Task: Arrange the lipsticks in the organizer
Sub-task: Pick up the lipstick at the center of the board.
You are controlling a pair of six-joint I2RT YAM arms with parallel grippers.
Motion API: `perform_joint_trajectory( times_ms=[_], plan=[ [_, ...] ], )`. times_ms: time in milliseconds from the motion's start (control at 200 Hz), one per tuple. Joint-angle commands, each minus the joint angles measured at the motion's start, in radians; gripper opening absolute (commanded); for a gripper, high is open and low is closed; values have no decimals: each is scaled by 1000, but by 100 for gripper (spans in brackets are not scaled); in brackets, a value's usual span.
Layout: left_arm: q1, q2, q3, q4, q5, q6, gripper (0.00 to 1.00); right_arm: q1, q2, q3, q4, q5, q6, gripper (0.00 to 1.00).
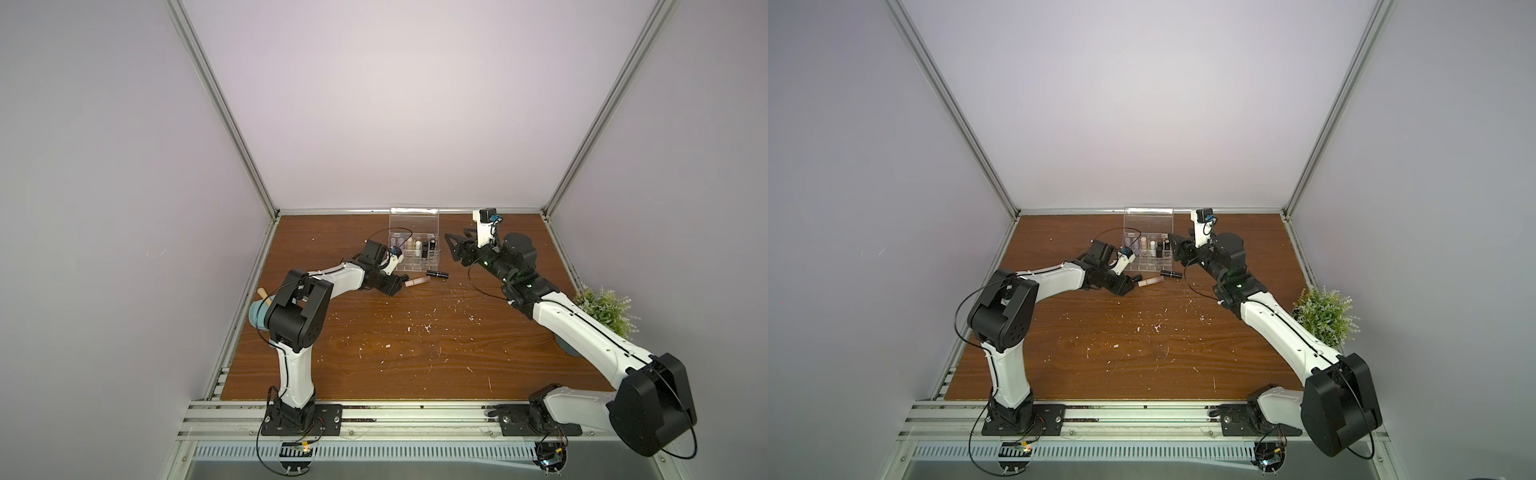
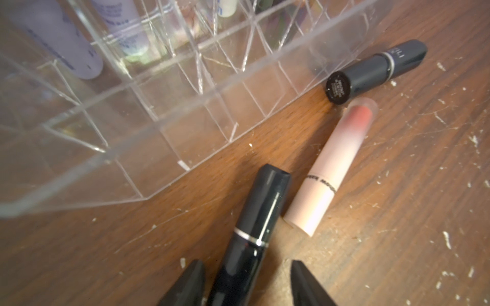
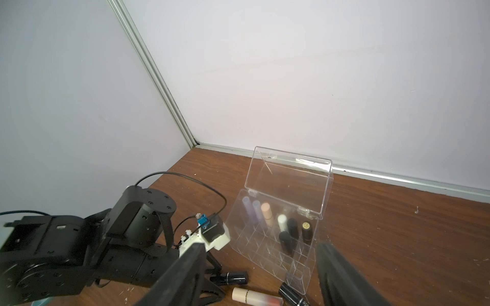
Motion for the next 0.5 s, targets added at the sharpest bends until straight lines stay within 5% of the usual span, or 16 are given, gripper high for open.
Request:
perform_joint_trajectory(
  times_ms=[0, 495],
  plan=[
    [-10, 12, 17, -38, -9, 4, 50, -7, -43, -5, 32, -17, 9, 72],
    [-42, -25, -15, -57, -38, -2, 32, -15, -51, -8, 31, -21, 11, 70]
  ],
)
